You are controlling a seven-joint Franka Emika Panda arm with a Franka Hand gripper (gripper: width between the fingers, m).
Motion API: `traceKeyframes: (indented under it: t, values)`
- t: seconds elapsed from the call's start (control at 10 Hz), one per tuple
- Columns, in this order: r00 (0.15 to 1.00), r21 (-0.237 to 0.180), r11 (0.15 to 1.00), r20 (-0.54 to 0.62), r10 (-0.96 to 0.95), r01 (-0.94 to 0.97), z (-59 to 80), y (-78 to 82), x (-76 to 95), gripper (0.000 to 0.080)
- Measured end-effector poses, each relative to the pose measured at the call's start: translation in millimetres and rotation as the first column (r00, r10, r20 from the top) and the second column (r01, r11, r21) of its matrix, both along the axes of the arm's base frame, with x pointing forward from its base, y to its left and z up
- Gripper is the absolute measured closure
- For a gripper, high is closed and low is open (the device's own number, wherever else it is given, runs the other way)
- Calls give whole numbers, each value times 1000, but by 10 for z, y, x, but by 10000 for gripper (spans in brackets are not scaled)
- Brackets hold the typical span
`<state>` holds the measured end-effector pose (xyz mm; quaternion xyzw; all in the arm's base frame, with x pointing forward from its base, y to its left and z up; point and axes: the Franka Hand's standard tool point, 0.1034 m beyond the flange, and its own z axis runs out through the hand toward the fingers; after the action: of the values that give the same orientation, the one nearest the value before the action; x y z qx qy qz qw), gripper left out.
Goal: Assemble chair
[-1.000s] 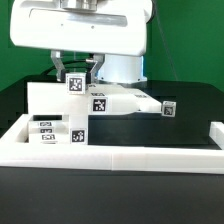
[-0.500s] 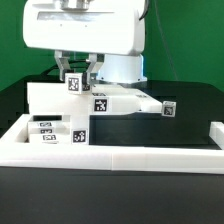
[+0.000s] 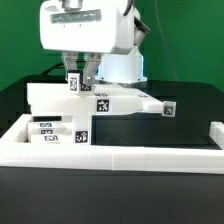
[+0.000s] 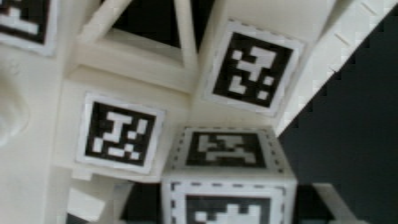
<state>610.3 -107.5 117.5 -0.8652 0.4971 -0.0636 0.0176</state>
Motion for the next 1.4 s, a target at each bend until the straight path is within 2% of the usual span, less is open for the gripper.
traceKeyframes:
  t: [0.5,0.7,0.9,1.1,1.4]
  values:
    - [957,50,956,5,-289,288,0,27,6,511]
    - [940,58,938,3,-342,341,-6,38,6,511]
    - [960,49,958,4,-282,281,-9,37,5,185]
    - [980,32,979,5,-200,200,-30,52,31,159]
    - [999,0,999,1,44,-44,-27,48,34,151]
